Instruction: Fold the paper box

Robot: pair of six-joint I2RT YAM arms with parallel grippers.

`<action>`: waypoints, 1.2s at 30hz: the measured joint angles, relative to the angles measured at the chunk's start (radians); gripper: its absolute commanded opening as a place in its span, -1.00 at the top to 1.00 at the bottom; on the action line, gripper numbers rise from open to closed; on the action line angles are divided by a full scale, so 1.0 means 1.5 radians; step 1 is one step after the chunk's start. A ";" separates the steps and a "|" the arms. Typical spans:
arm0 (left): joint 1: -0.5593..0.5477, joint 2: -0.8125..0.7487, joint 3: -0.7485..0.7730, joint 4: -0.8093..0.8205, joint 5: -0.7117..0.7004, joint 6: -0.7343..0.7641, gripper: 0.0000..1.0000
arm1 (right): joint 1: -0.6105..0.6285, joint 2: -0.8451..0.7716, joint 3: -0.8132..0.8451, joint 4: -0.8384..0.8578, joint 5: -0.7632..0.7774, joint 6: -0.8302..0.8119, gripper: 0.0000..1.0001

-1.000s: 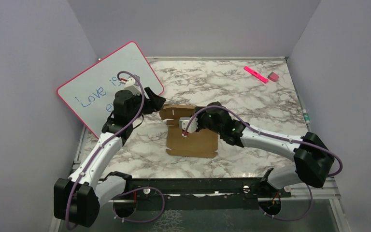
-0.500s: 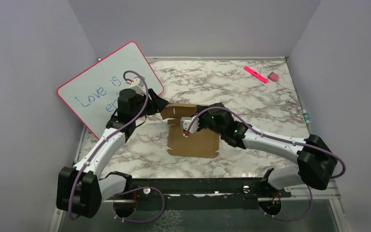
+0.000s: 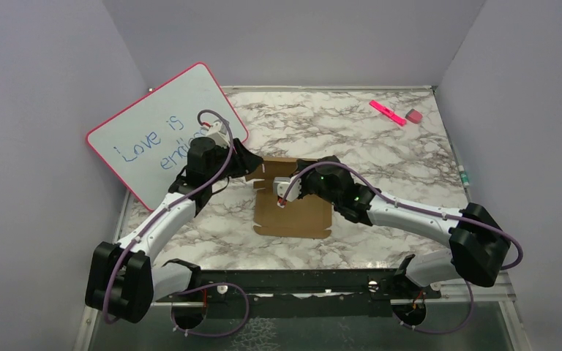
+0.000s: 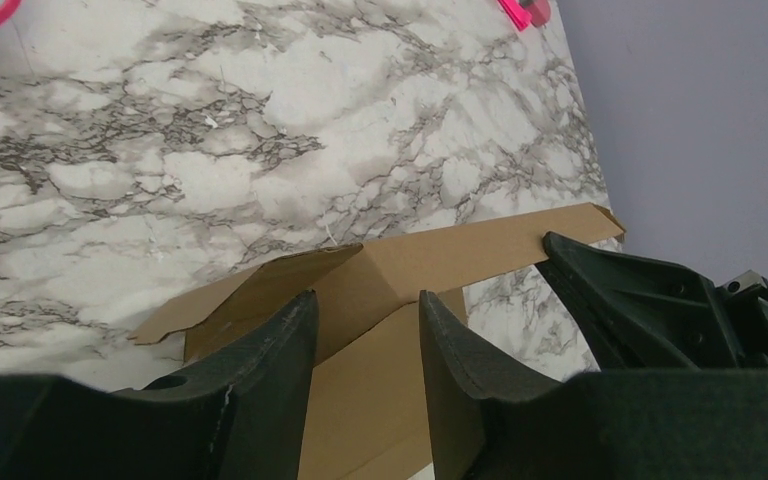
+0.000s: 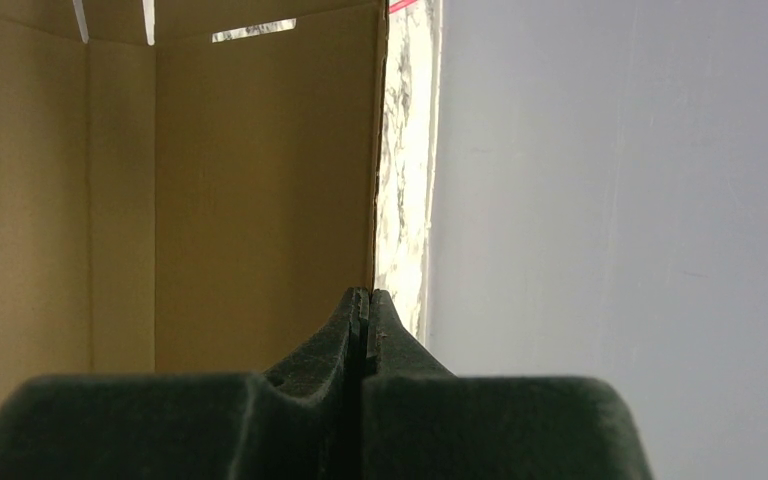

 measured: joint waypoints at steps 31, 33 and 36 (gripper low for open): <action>-0.016 0.000 0.036 -0.088 -0.128 0.066 0.01 | 0.004 0.056 -0.035 0.088 0.018 -0.040 0.98; 0.004 0.001 0.060 -0.121 -0.129 0.079 -0.01 | 0.004 0.056 -0.035 0.088 0.019 -0.040 0.98; 0.031 0.009 0.116 -0.173 -0.132 0.109 -0.04 | 0.004 0.056 -0.035 0.088 0.020 -0.040 0.98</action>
